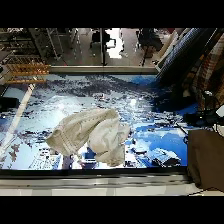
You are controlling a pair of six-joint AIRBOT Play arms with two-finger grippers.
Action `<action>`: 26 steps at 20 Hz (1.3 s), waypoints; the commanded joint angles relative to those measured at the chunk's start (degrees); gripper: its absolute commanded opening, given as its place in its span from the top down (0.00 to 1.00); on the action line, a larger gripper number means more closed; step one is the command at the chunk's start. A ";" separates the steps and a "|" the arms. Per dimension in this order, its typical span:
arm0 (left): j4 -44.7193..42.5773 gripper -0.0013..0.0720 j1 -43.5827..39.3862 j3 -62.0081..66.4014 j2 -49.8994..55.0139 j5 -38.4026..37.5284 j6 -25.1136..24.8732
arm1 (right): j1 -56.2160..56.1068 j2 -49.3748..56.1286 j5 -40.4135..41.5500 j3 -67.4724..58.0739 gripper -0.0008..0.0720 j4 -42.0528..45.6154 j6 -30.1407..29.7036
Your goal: Fold the clothes and pants, and hang the long-sleeved shirts on hangers.
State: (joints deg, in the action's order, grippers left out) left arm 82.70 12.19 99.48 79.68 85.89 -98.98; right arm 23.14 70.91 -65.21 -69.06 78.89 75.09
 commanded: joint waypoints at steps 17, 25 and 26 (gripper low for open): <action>20.87 0.06 -5.31 -1.79 3.72 2.08 8.55 | -0.04 -0.02 3.28 0.02 0.90 -7.54 0.96; 19.30 0.19 -24.68 -36.50 -8.79 -20.00 7.15 | -0.04 -0.02 -1.46 1.75 0.49 -12.15 -8.09; 19.19 0.11 -24.46 -41.31 -11.02 -21.53 9.27 | -0.04 -0.02 -3.02 3.50 0.28 -16.33 -10.12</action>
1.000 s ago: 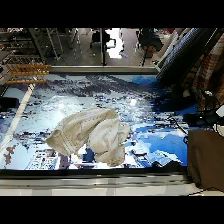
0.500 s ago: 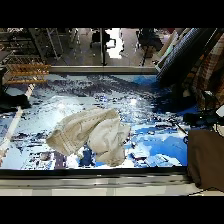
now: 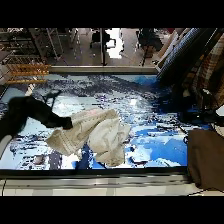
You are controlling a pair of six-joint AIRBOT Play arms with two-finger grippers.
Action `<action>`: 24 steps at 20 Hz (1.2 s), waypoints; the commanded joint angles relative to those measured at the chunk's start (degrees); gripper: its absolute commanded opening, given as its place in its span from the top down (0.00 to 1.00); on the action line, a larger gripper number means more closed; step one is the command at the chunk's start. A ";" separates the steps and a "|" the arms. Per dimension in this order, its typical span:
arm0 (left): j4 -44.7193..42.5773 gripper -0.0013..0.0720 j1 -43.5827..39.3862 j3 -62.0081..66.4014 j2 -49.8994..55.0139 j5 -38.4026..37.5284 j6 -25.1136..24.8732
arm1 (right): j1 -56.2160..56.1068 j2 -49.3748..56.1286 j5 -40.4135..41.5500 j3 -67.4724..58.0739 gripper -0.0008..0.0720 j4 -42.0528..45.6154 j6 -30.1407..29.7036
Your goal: Fold the clothes and pants, and hang the long-sleeved shirts on hangers.
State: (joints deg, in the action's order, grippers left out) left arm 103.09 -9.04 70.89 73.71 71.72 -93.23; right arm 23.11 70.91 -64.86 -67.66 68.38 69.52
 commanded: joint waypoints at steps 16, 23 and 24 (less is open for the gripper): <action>17.64 0.29 8.31 -24.98 1.42 -39.58 -3.74 | -49.20 6.43 18.32 21.29 0.25 -41.77 -15.06; 19.50 0.96 17.75 -5.77 -9.79 -13.70 -11.63 | -46.31 2.58 -6.64 -4.63 0.95 5.40 12.87; 20.20 0.96 21.14 0.42 -10.93 -7.52 -12.28 | -45.00 -0.63 -13.03 -11.02 0.95 11.06 12.76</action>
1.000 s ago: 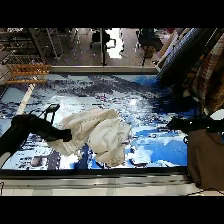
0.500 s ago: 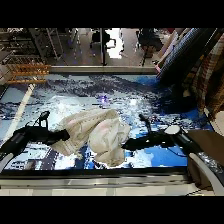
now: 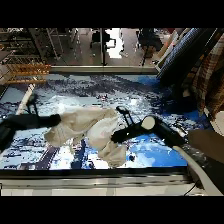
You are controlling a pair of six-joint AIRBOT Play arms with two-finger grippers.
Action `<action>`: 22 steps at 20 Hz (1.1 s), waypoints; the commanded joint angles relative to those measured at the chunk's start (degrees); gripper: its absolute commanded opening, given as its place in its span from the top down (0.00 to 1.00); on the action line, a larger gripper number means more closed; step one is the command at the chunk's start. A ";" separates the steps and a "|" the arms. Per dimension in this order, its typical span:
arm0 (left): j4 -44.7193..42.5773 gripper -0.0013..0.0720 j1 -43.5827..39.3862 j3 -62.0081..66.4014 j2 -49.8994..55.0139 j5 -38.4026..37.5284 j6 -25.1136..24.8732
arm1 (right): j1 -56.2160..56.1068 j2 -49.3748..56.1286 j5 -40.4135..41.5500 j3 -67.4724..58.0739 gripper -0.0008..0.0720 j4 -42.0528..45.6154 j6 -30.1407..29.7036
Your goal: Fold the clothes and pants, and hang the long-sleeved shirts on hangers.
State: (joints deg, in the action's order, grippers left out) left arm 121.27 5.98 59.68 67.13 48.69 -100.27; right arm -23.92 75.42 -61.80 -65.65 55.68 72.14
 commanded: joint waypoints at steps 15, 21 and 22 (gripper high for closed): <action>4.74 0.96 39.89 37.07 14.56 41.94 -9.46 | 21.05 -0.31 -22.12 -16.81 0.34 15.98 3.69; 4.76 0.96 40.09 37.07 21.92 41.53 -9.46 | 43.39 -6.27 5.44 28.39 0.25 -14.14 -2.32; 4.79 0.96 40.09 37.07 22.16 41.53 -9.46 | 44.00 -4.61 5.11 30.40 0.25 -18.51 -5.70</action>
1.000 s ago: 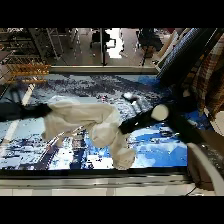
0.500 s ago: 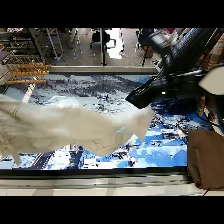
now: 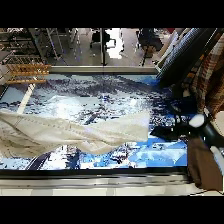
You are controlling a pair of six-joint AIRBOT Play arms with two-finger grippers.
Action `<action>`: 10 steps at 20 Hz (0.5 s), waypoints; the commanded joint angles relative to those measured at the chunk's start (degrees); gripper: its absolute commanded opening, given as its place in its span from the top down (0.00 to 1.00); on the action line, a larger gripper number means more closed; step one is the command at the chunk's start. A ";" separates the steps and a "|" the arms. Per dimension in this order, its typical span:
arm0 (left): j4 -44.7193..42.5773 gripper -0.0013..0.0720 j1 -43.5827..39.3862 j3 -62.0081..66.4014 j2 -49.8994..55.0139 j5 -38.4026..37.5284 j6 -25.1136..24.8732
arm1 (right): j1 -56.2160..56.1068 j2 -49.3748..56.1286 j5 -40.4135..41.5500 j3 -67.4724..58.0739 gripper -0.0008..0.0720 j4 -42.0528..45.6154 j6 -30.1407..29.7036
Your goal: Fold the clothes and pants, and hang the long-sleeved shirts on hangers.
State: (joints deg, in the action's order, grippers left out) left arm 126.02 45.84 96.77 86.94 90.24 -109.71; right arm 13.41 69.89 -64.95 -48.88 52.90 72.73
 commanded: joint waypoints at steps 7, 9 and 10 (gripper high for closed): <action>0.11 0.96 0.22 -0.02 2.27 0.00 0.33 | -3.30 14.10 18.71 11.50 0.52 -39.12 -16.06; 1.68 0.96 0.31 0.11 2.05 -0.07 2.12 | -4.59 14.12 18.88 5.73 0.95 -39.32 -18.60; 3.37 0.96 0.66 0.66 1.62 -0.13 3.10 | -4.48 11.72 16.65 1.99 0.95 -37.31 -18.53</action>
State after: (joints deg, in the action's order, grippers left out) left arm 126.85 46.13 96.90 89.01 90.21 -108.64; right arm 10.68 81.89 -49.04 -41.15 19.25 57.49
